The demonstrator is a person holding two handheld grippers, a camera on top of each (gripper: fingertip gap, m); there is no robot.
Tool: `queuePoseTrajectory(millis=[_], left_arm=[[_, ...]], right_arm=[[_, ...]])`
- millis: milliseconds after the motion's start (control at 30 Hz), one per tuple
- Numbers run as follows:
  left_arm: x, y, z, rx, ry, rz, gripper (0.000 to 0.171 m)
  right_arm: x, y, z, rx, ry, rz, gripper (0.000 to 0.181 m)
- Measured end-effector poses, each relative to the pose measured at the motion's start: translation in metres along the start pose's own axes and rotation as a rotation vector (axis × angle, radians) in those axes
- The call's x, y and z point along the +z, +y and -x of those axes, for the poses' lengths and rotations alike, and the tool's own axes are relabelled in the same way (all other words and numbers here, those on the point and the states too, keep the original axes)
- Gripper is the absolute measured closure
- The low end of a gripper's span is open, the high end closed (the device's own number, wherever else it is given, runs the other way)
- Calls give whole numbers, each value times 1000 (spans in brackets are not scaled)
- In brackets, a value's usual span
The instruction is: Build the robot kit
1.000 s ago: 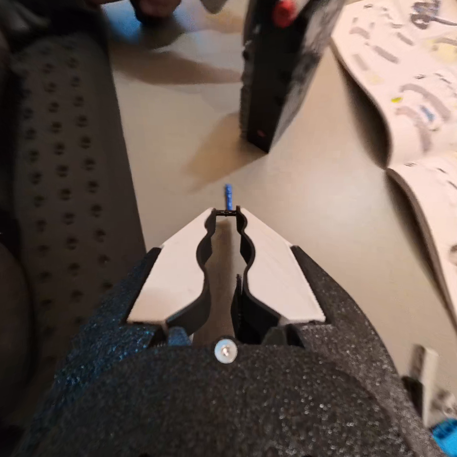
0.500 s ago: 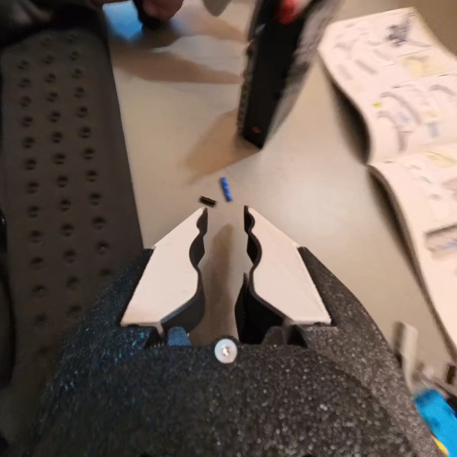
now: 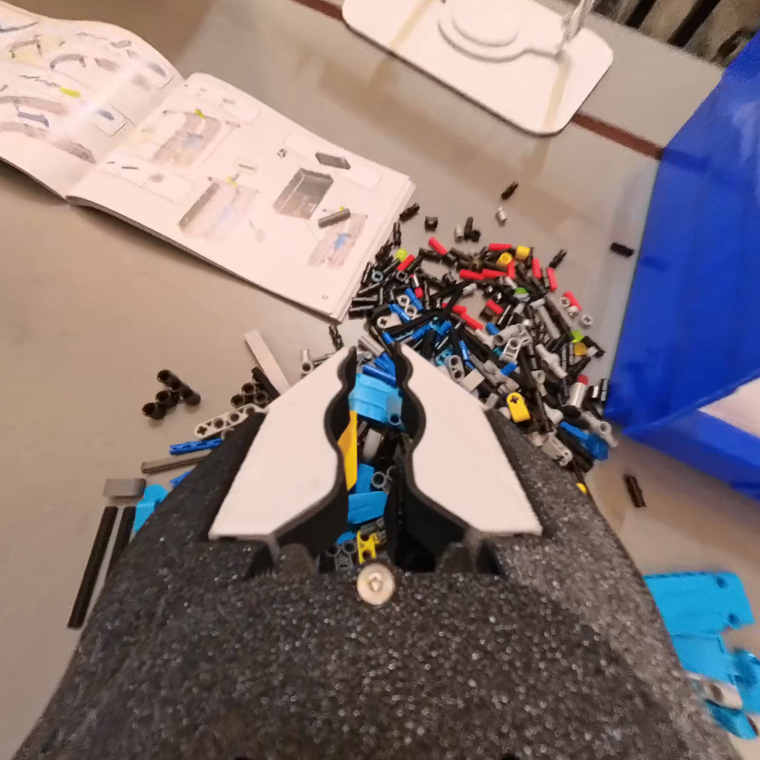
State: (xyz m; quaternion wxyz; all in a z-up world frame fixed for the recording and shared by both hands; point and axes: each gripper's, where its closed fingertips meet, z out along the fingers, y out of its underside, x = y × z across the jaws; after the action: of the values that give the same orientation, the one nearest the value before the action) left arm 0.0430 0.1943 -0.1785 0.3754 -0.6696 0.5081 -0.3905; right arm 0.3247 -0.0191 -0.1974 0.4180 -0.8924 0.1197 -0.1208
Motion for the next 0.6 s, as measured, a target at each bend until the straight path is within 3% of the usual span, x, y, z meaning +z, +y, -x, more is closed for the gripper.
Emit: queuePoseTrajectory(millis=[200,600], left_arm=[[4,3,4,-35,2,26,125],[10,12,4,-60,7,82,125]], right_arm=[[-1,-11,4,-90,63,-39,173],[8,-14,9,-87,28,-38,173]])
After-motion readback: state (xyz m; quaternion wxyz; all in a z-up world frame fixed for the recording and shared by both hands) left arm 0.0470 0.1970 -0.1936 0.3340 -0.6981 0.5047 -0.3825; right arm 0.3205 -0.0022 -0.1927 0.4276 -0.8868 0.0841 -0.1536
